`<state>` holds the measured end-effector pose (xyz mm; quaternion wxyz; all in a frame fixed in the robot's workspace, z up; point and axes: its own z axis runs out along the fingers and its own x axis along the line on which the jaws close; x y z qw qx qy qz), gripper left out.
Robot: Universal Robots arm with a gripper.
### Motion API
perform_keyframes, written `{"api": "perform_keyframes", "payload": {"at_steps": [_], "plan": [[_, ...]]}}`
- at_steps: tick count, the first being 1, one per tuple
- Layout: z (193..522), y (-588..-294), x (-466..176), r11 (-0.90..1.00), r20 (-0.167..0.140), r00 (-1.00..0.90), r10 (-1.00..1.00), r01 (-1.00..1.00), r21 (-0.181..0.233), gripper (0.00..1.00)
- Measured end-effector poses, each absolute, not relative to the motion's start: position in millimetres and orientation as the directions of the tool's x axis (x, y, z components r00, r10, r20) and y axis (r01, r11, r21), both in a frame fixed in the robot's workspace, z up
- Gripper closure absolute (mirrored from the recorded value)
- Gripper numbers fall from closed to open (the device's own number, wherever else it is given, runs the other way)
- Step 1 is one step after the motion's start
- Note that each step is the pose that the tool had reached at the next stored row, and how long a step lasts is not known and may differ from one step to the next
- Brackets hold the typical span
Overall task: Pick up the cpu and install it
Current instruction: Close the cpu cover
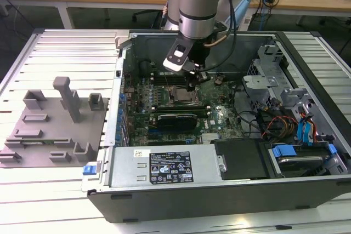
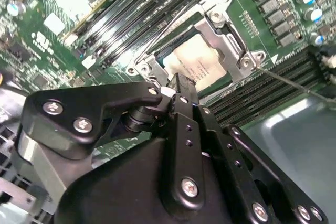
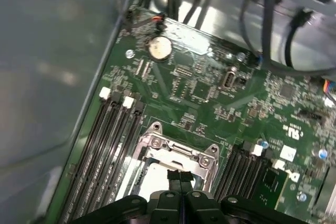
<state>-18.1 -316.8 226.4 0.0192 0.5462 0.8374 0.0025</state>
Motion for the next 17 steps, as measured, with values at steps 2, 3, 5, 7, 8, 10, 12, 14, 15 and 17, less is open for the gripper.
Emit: {"api": "perform_keyframes", "payload": {"at_steps": [2, 3, 5, 7, 8, 10, 12, 14, 15, 17], "plan": [[226.4, -316.8, -18.1, 0.443, -0.030, -0.442, 0.897, 0.896, 0.025, 0.89], [226.3, -316.8, -18.1, 0.474, -0.030, -0.473, 0.880, 0.880, 0.025, 0.89], [226.2, -316.8, -18.1, 0.534, -0.031, -0.534, 0.845, 0.845, 0.024, 0.89], [226.1, -316.9, -18.1, 0.600, -0.032, -0.599, 0.800, 0.800, 0.024, 0.89], [226.1, -316.8, -18.1, 0.625, -0.032, -0.624, 0.781, 0.780, 0.023, 0.89], [226.0, -316.8, -18.1, 0.674, -0.033, -0.673, 0.739, 0.739, 0.023, 0.89], [225.9, -316.8, -18.1, 0.716, -0.033, -0.715, 0.698, 0.698, 0.023, 0.89], [225.8, -316.8, -18.1, 0.770, -0.034, -0.769, 0.639, 0.638, 0.022, 0.89], [225.7, -316.8, -18.1, 0.794, -0.034, -0.794, 0.607, 0.607, 0.022, 0.89], [225.7, -316.8, -18.1, 0.828, -0.034, -0.827, 0.561, 0.561, 0.021, 0.89]]}}
